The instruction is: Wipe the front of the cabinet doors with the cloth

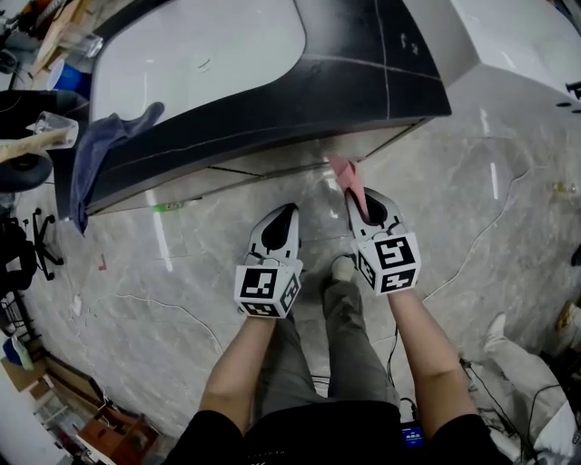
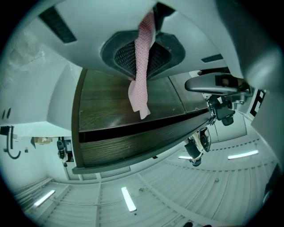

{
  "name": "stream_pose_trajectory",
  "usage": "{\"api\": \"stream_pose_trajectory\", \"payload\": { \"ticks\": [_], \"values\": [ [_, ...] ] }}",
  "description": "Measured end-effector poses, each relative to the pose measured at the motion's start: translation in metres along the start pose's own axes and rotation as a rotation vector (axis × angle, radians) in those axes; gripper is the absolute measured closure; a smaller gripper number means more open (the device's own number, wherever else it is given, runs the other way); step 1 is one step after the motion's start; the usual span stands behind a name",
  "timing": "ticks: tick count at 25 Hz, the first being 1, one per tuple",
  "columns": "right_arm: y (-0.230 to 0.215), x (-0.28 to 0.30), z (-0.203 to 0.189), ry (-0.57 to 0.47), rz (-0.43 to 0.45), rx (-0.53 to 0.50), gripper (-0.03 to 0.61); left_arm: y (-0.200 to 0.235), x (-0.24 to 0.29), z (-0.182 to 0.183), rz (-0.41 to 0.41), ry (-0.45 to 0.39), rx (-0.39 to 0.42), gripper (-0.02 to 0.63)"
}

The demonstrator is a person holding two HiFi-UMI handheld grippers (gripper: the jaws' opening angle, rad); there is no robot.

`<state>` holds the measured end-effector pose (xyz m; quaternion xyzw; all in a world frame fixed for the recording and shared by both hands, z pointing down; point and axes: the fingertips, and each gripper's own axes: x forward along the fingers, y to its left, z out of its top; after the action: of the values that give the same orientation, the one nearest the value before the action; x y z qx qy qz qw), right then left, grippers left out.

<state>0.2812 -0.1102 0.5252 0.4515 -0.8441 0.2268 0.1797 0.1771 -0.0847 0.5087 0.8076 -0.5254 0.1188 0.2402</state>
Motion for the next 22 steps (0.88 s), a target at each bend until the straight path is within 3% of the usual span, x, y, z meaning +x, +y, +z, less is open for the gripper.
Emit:
{"api": "stream_pose_trajectory", "payload": {
  "ticks": [11, 17, 22],
  "values": [
    [0.116, 0.071, -0.018, 0.068, 0.182, -0.085, 0.537, 0.087, -0.039, -0.007, 0.085, 0.015, -0.004, 0.603],
    [0.146, 0.109, -0.021, 0.086, 0.198, -0.100, 0.537, 0.119, -0.055, -0.014, 0.107, 0.031, 0.007, 0.604],
    [0.140, 0.126, -0.023, 0.106, 0.168, -0.125, 0.537, 0.127, -0.051, -0.019, 0.106, 0.043, 0.004, 0.603]
  ]
}}
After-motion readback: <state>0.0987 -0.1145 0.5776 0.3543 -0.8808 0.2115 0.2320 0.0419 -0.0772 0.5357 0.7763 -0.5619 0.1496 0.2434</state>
